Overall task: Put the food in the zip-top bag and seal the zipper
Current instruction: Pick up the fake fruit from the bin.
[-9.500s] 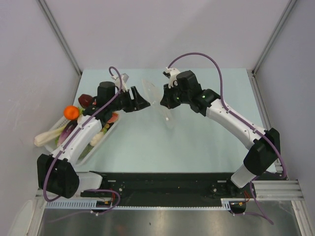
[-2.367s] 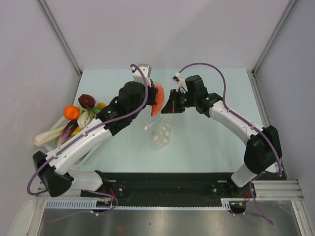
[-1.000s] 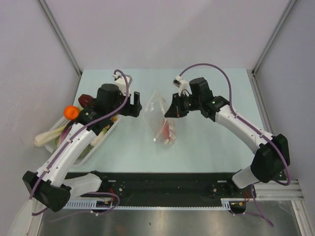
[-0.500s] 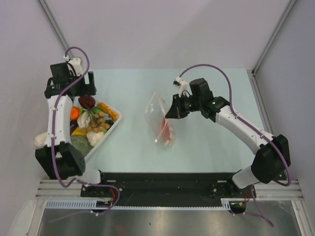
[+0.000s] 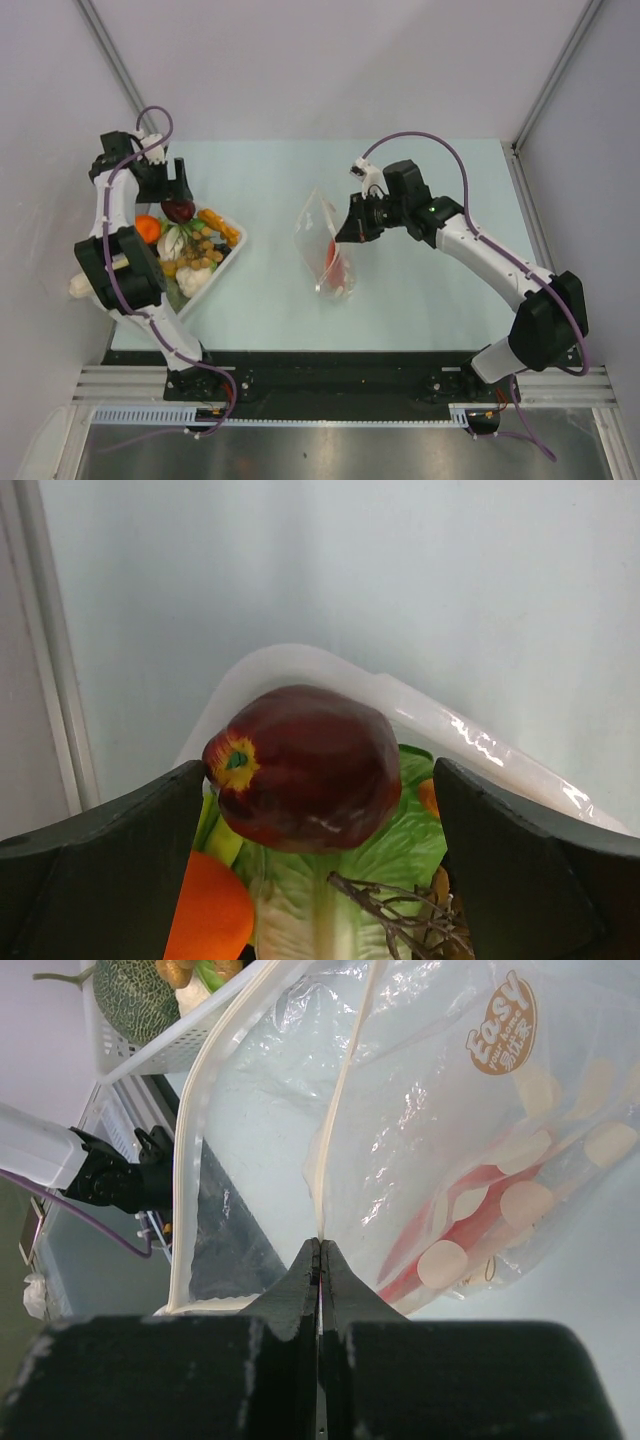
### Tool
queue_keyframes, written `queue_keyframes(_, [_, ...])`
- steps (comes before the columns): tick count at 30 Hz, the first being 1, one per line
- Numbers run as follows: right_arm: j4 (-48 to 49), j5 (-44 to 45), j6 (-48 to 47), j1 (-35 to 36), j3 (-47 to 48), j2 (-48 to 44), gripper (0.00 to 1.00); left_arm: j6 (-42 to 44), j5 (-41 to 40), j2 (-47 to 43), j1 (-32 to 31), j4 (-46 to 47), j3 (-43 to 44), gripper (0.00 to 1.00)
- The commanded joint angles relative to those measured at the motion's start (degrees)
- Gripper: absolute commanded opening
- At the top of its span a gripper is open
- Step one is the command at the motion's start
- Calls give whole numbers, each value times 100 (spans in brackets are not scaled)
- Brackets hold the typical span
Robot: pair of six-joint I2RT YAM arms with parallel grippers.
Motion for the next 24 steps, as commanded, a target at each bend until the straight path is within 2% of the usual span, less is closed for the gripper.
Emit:
queue_keyframes(1, [123, -39, 23, 38, 16, 92, 0, 135, 567, 66, -19, 128, -171, 99])
queue_keyframes(7, [158, -39, 40, 38, 16, 145, 0, -181, 603, 225, -19, 304, -268, 90])
queue_keyframes(11, [140, -65, 40, 38, 16, 154, 0, -297, 181, 216, -1, 462, -268, 100])
queue_keyframes(17, [158, -83, 40, 38, 16, 145, 0, -226, 136, 295, -10, 339, -233, 100])
queue_keyframes(21, [149, -83, 31, 30, 24, 145, 0, -217, 242, 295, 8, 260, -268, 95])
queue_keyframes(24, [140, -83, 31, 30, 16, 136, 0, -305, 136, 286, 8, 243, -286, 98])
